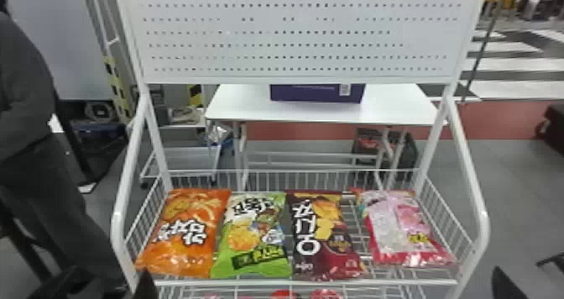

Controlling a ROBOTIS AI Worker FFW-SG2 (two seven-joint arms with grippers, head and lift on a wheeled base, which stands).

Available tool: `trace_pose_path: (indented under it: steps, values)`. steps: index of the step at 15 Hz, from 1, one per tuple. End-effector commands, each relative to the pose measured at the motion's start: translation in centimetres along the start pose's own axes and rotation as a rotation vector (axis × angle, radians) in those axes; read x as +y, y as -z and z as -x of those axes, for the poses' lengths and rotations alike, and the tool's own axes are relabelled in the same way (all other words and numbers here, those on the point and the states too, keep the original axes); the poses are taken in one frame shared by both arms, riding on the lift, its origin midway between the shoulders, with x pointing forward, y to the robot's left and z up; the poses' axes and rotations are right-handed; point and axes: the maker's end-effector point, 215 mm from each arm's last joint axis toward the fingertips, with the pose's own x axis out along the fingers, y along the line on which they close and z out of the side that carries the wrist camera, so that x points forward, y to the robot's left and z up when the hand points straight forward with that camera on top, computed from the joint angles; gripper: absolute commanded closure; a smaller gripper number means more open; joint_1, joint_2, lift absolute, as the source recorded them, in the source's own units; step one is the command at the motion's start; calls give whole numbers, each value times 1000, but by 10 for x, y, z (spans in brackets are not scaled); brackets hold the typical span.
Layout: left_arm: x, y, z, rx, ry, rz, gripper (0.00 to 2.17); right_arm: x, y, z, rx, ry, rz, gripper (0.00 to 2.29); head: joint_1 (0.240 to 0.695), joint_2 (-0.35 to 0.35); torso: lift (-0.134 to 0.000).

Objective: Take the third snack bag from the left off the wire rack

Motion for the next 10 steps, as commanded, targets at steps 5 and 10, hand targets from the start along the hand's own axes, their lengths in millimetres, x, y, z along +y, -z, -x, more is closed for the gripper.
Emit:
trace_pose_path:
  steps: [5, 10]
  values:
    - [1, 2, -1, 3, -2, -1, 140, -2, 4, 1, 7, 4, -1, 90, 499, 0, 0]
    - [0, 4, -1, 6, -1, 1, 140, -4, 12, -1, 16, 10, -12, 90, 499, 0, 0]
